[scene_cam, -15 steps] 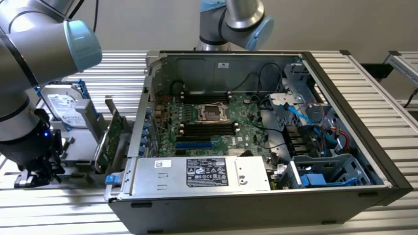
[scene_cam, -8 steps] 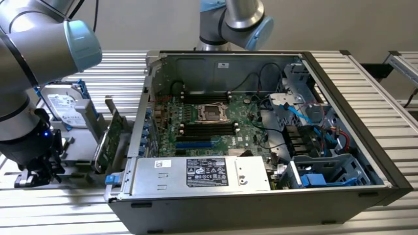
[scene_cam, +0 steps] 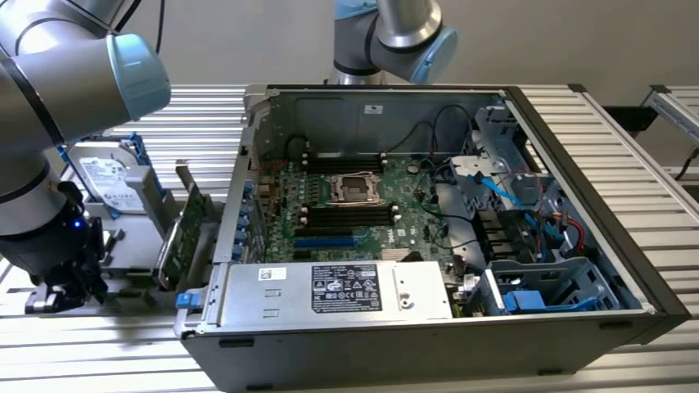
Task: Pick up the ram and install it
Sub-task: 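Pick up the ram and move it above insertion slot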
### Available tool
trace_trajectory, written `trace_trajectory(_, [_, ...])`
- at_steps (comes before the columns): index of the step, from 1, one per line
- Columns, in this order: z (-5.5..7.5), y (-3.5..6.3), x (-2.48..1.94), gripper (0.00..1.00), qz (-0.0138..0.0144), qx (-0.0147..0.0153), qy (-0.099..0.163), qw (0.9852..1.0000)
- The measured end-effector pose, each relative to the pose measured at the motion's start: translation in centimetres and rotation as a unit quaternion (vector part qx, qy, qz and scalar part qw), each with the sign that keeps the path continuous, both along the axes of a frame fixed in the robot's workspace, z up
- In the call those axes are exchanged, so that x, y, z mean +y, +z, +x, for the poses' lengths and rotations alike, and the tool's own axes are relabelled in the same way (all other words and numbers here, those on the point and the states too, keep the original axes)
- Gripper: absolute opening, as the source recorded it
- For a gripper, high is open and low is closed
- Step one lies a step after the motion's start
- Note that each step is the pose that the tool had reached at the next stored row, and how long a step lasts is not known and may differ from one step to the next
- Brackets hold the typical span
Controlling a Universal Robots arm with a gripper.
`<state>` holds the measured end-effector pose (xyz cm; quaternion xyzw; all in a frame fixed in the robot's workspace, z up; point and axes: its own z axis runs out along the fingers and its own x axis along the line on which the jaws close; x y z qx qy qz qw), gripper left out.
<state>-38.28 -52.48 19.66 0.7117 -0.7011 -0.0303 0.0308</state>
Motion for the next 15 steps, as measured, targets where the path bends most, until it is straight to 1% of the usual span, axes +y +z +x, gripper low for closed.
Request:
trace_trajectory(1, [0.00,0.00,0.00,0.28,0.0000,0.0000,0.000,1.0000])
trace_trajectory(2, [0.00,0.00,0.00,0.22,0.0000,0.0001,0.000,1.0000])
trace_trajectory(3, [0.00,-0.01,0.00,0.22,0.0000,0.0000,0.000,1.0000])
trace_trajectory(4, [0.00,-0.01,0.00,0.15,0.0000,0.0000,0.000,1.0000])
trace_trajectory(15, [0.00,-0.02,0.00,0.14,0.0000,0.0000,0.000,1.0000])
